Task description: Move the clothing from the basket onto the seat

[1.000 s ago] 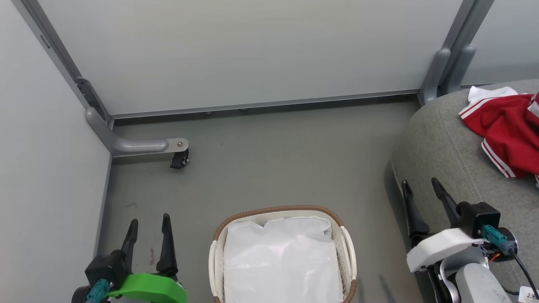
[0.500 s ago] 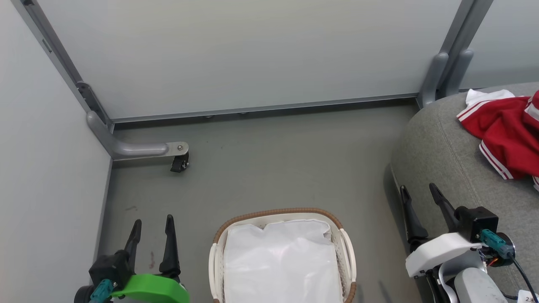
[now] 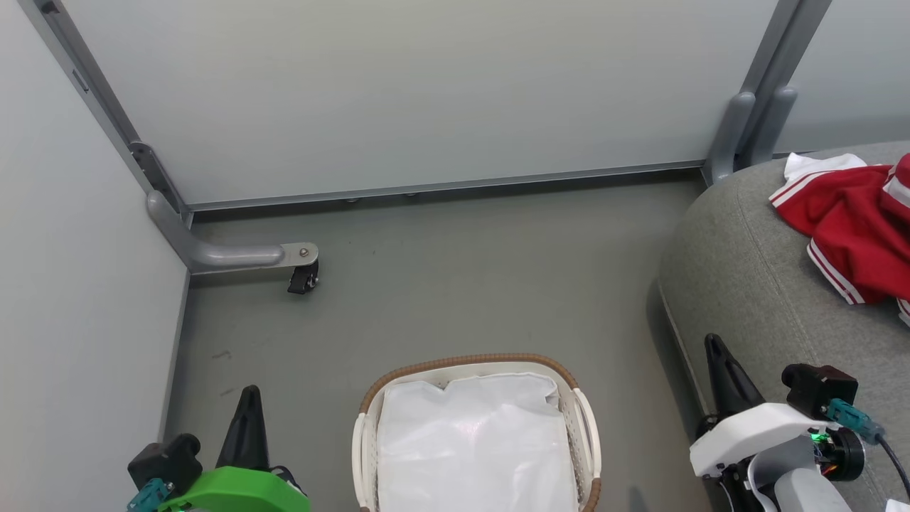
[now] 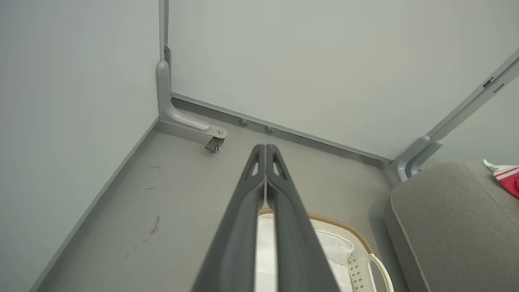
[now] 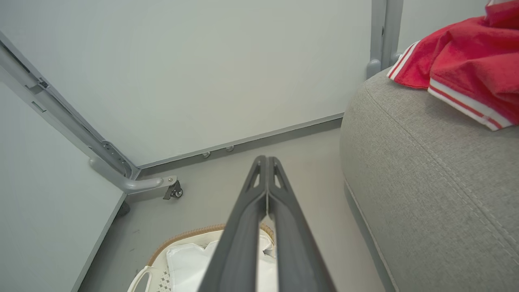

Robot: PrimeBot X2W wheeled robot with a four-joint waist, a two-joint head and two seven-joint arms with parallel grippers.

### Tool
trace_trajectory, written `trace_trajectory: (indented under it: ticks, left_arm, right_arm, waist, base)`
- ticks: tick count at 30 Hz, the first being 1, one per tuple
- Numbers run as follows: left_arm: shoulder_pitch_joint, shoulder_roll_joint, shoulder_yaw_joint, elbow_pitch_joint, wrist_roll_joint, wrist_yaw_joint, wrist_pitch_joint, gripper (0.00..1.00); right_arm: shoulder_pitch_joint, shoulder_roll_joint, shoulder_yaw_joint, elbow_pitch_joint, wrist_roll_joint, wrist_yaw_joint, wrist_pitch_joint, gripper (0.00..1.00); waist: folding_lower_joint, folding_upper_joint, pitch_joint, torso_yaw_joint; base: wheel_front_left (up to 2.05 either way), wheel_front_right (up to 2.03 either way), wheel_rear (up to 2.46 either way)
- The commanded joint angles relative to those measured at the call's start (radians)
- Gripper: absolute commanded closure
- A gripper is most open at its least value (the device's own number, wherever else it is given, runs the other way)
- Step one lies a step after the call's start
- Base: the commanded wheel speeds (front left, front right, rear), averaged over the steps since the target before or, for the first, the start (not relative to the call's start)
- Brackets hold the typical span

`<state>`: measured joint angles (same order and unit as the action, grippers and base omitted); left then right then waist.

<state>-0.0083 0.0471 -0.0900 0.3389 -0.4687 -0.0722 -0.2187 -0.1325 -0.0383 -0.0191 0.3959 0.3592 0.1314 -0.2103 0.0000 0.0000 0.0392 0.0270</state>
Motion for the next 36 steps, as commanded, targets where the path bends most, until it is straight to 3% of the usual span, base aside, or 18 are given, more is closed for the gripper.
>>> trace_trajectory:
  ticks: [1,36]
  left_arm:
    - [-0.018,0.002,0.012,-0.019,-0.043,-0.007,0.01,1.0]
    - [-0.059,0.003,0.095,-0.053,-0.512,-0.03,0.148,1.0]
  right_arm:
    - [-0.01,-0.005,-0.006,-0.023,0.047,0.0,0.008,1.0]
    - [0.007,-0.009,-0.043,-0.082,0.561,0.0,0.142,1.0]
  waist:
    - [0.0,0.0,0.0,0.0]
    - [0.0,0.0,-0.011,-0.008]
  base:
    - [0.0,0.0,0.0]
    - [0.0,0.0,0.0]
